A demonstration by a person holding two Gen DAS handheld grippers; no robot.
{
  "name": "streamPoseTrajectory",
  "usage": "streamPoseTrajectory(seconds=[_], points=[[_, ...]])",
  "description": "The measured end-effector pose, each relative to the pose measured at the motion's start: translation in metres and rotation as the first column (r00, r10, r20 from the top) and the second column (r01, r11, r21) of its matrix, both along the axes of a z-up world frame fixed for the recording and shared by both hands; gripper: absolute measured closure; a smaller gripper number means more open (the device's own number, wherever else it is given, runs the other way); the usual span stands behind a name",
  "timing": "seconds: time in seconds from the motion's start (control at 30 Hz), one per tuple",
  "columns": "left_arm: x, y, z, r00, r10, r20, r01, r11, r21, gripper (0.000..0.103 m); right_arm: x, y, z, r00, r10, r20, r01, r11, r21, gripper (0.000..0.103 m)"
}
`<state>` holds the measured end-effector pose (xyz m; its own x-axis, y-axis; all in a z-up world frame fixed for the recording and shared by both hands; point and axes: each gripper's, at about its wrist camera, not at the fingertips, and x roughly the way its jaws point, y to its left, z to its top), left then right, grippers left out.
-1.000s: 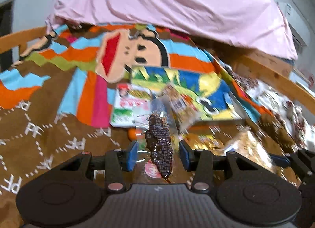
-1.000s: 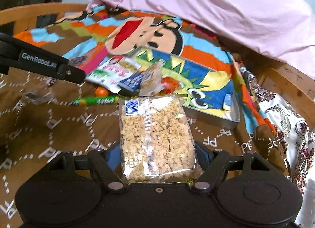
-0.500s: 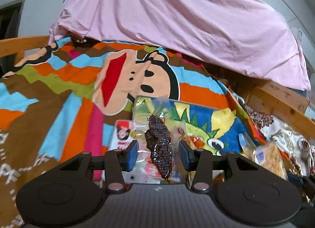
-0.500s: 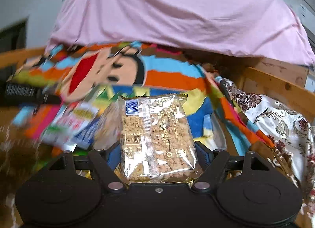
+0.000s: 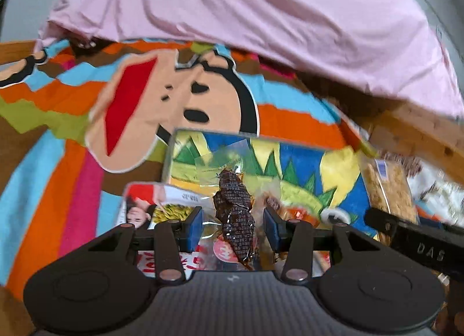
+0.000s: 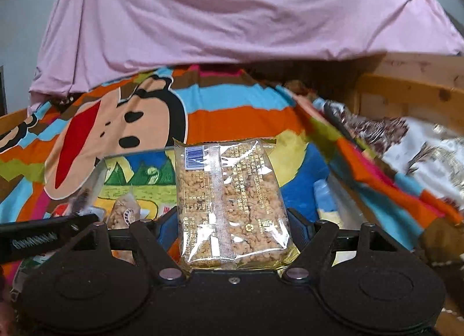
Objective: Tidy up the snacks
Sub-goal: 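Lower both held snacks into the dinosaur tray and open both tools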
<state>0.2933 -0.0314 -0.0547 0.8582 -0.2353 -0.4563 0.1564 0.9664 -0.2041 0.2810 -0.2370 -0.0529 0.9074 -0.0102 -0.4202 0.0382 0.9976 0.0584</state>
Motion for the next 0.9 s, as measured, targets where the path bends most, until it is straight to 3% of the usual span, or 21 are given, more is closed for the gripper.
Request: streamPoseTrajectory(seconds=[0.57, 0.63, 0.77, 0.9], points=[[0.029, -0.016, -0.005, 0.998, -0.023, -0.052, 0.028, 0.995, 0.091, 0.052, 0.046, 0.002, -0.029, 0.988, -0.021, -0.152, 0.043, 0.989, 0.144, 0.026], [0.030, -0.018, -0.004, 0.998, -0.026, -0.055, 0.032, 0.993, 0.111, 0.050, 0.046, 0.003, -0.031, 0.988, -0.019, -0.151, 0.041, 0.988, 0.146, 0.025], [0.033, -0.013, 0.000, 0.998, 0.001, -0.066, 0.006, 0.994, 0.111, 0.030, 0.046, 0.001, -0.025, 0.988, -0.015, -0.154, 0.040, 0.987, 0.158, 0.025], [0.029, -0.004, 0.009, 0.997, 0.012, -0.074, -0.008, 0.999, 0.053, 0.026, 0.043, -0.001, -0.012, 0.993, -0.012, -0.121, 0.032, 0.987, 0.160, 0.019]])
